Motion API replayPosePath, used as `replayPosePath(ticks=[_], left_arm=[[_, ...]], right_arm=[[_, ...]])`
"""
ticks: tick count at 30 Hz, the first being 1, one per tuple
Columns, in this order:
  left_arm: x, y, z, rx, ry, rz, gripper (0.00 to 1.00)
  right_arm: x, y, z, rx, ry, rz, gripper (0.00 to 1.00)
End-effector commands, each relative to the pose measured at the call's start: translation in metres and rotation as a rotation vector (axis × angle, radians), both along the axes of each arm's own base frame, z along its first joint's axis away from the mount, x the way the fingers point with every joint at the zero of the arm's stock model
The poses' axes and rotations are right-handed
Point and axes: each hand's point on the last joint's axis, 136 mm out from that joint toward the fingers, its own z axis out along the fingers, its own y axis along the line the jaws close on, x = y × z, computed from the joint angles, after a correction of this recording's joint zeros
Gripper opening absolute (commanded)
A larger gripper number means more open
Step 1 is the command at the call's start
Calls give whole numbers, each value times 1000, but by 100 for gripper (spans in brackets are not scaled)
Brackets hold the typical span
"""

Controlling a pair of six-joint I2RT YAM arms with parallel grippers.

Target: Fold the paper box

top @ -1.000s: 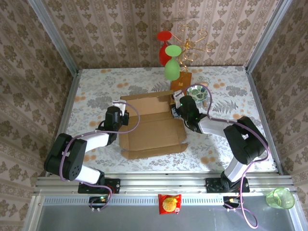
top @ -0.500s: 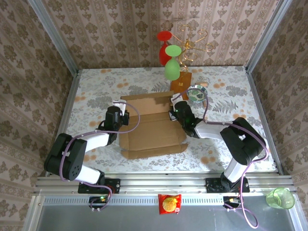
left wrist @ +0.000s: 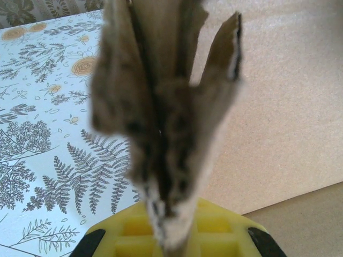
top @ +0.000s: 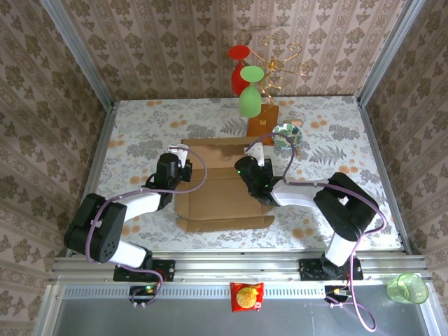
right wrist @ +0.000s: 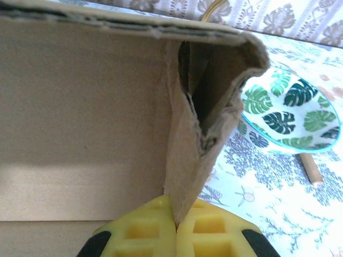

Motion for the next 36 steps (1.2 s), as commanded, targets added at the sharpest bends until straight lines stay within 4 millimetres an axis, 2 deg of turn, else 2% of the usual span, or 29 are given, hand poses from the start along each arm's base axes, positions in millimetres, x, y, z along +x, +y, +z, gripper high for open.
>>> replayPosePath(ticks=[1,8,17,20,26,33,36], left_arm=[[1,-4,-1,25,10,-25,0],[2,-4,-1,31,10,-25,0],[2,-3,-3,44,14,-22,0],[2,-3,-4,51,15,-22,0],[3,-3,-4,53,18,-23,0],[4,-3,-2,58,15,-25,0],[4,-3,-3,58,17,-25,0]], right_arm=[[-11,-21,-5,-85,11,-137,0],[-16,-19,-4,-41,1,-165,0],[-6,-10,-6,53,61,-65,0],[-1,-8,-6,97,83,-7,13],[6,-6,-6,127,92,56,27],[15,-15,-10,140,88,62,36],[20,-17,-12,137,92,62,37]])
